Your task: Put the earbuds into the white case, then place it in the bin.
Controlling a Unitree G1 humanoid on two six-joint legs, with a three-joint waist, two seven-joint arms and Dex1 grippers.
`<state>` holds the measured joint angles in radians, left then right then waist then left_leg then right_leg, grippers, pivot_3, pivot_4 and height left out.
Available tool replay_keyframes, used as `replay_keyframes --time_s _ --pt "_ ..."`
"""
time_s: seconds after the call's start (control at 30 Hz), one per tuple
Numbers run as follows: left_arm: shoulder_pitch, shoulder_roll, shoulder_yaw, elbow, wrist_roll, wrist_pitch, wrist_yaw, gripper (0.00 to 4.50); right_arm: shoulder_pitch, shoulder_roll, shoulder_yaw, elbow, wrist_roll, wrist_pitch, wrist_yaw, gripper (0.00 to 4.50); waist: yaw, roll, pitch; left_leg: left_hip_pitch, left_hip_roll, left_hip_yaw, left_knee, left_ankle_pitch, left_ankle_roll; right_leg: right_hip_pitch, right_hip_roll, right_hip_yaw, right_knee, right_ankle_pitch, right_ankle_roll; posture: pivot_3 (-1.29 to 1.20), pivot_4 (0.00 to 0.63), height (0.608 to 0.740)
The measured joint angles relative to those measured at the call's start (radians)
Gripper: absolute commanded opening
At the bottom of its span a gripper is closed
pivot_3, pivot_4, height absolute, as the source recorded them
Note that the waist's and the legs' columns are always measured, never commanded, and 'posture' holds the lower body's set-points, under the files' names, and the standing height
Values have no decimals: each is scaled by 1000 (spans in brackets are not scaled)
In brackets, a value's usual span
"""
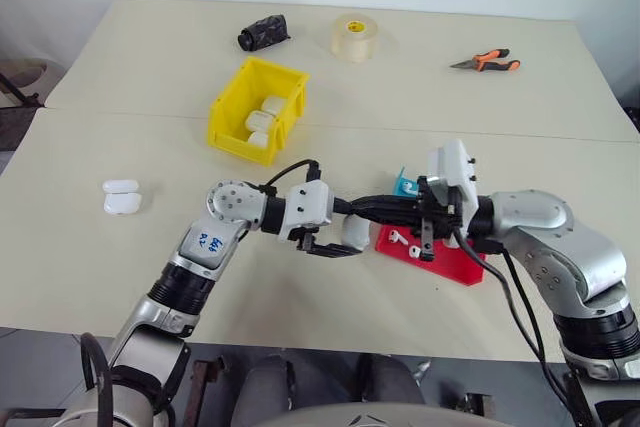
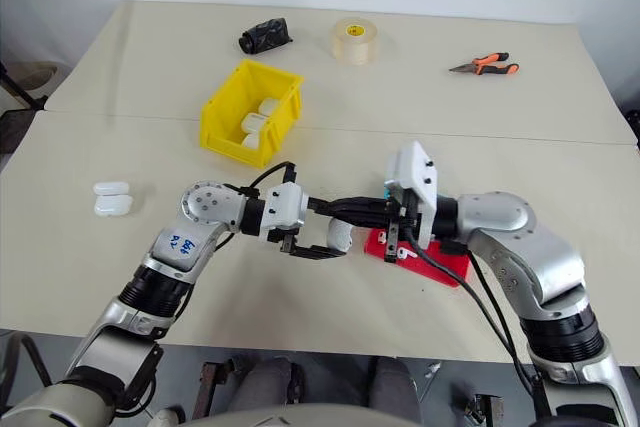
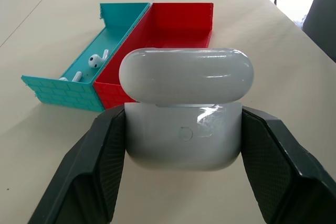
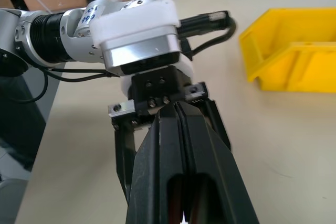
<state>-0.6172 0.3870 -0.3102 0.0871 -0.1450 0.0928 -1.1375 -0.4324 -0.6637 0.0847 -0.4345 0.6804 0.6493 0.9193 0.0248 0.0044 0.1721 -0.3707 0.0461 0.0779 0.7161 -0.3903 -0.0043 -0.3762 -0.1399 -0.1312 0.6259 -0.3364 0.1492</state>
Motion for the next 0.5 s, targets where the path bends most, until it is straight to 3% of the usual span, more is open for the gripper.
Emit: replay_keyframes --time_s 0.2,0.4,0.5 --pt "14 0 20 -14 -26 3 8 2808 97 -40 -23 14 -23 -34 48 18 -1 0 0 0 0 0 0 0 0 0 0 0 0 0 0 0 150 740" --pt "113 25 129 -114 -190 58 -24 2808 166 -29 -222 132 45 -141 131 18 -3 -1 0 1 1 0 0 0 0 0 0 1 0 0 0 0 150 740" --pt "195 61 178 -147 -241 73 -31 2808 203 -23 -264 166 54 -191 161 597 -4 -1 0 1 1 1 -1 0 0 0 0 1 0 0 0 0 150 740"
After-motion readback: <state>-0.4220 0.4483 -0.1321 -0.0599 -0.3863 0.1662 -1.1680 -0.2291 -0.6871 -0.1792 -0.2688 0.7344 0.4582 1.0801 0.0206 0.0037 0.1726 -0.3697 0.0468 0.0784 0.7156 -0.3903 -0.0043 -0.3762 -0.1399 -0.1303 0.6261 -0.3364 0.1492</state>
